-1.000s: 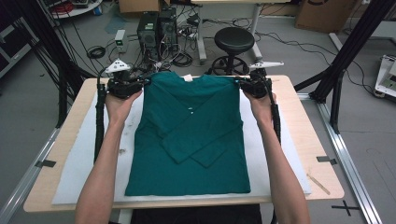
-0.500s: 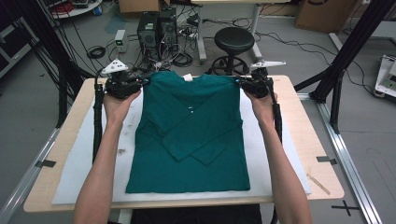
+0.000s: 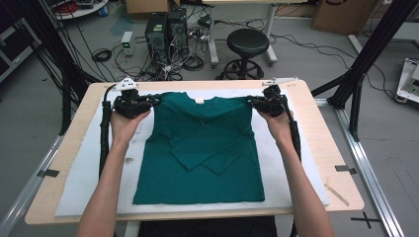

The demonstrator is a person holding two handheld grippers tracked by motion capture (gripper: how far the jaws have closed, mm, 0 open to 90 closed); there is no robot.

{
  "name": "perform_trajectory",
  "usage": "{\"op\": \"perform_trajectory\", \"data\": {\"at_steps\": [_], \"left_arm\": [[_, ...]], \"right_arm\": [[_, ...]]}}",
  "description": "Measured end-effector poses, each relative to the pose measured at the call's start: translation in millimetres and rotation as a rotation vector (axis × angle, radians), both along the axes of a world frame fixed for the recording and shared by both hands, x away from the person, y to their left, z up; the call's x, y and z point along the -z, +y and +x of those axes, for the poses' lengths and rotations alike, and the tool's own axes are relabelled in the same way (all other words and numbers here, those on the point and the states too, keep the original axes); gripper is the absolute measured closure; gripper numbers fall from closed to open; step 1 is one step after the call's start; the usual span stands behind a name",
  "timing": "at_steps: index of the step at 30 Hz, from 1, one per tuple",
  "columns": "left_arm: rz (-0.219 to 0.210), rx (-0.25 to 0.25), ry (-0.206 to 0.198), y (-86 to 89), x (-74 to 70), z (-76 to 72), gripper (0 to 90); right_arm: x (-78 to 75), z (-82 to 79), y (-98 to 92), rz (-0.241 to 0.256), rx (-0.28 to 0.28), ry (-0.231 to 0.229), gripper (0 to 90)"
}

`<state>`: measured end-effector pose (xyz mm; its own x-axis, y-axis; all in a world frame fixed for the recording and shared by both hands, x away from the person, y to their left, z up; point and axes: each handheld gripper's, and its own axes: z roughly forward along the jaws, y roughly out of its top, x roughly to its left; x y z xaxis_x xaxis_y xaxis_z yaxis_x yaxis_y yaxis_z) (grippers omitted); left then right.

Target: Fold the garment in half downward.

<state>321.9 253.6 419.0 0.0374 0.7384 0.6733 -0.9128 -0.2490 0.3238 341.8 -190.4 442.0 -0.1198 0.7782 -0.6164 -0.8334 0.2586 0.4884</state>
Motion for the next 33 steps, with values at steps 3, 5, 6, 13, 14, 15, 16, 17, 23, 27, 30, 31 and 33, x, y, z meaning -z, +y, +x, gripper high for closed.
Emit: {"op": "perform_trajectory", "data": {"at_steps": [3,5,6,13,14,15,16,17,23,27,30,31,33], "left_arm": [[0.006,-0.005,0.002,0.8,7.2,3.6,85.0],[0.010,0.000,0.013,2.2,12.1,6.8,85.0],[0.012,-0.004,0.015,3.0,15.0,8.2,85.0],[0.038,-0.007,0.026,7.4,36.9,19.1,84.9],[0.040,-0.007,0.028,7.8,39.9,20.8,84.9],[0.044,-0.005,0.029,8.2,43.0,22.4,84.9],[0.048,-0.007,0.029,8.8,48.9,25.8,84.9],[0.048,-0.007,0.029,8.8,48.9,25.8,84.8],[0.071,-0.021,0.039,9.0,65.8,36.1,84.8],[0.074,-0.020,0.043,9.6,73.3,40.0,84.7],[0.078,-0.025,0.037,8.9,79.6,41.8,84.7],[0.078,-0.025,0.037,8.9,79.6,41.8,84.7],[0.073,-0.017,0.035,9.1,83.3,44.8,84.8]], "right_arm": [[4.4,2.4,-0.4,-0.009,-0.006,0.005,85.7],[9.5,5.0,-0.2,-0.021,-0.002,0.011,85.7],[15.5,7.3,0.1,-0.036,0.001,0.012,85.7],[37.0,14.0,-0.8,-0.062,0.001,0.016,85.5],[43.2,17.9,-0.6,-0.072,0.010,0.017,85.5],[43.2,17.9,-0.6,-0.072,0.010,0.017,85.5],[48.1,22.6,-0.4,-0.077,0.015,0.019,85.4],[48.1,22.6,-0.4,-0.077,0.015,0.019,85.4],[64.6,39.3,-1.5,-0.101,0.005,0.041,84.9],[73.5,46.5,-2.6,-0.113,-0.005,0.049,84.7],[78.5,49.7,-3.6,-0.116,-0.007,0.052,84.7],[78.5,49.7,-3.6,-0.116,-0.007,0.052,84.7],[82.3,51.8,-4.1,-0.122,-0.012,0.054,84.7]]}}
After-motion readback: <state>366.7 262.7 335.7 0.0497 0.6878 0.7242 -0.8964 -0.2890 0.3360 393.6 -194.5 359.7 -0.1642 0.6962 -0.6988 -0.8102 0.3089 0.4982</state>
